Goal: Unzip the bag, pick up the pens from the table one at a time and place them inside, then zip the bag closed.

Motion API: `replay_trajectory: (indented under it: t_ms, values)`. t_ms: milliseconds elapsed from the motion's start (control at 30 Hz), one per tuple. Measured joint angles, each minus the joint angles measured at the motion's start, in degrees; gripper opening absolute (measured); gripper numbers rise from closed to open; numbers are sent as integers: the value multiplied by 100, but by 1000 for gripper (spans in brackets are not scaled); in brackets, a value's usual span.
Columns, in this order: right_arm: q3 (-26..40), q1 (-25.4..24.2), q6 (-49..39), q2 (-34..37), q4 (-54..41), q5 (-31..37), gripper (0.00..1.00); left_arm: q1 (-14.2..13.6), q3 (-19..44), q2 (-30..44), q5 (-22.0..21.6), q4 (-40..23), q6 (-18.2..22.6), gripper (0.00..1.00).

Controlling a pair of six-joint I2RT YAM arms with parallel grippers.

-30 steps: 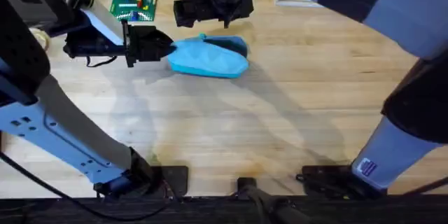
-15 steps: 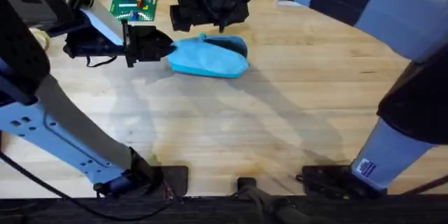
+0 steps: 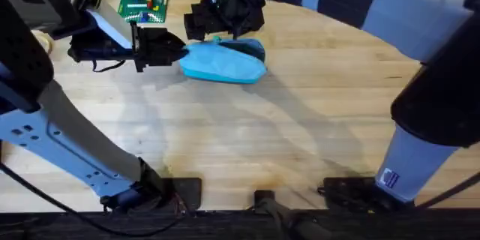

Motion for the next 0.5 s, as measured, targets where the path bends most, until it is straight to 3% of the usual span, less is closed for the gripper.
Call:
replay_trajectory:
  t_ms: [500]
  values:
    - [1,0,57,0,-133,-320,861,0,0,0,-42,-17,0,42]
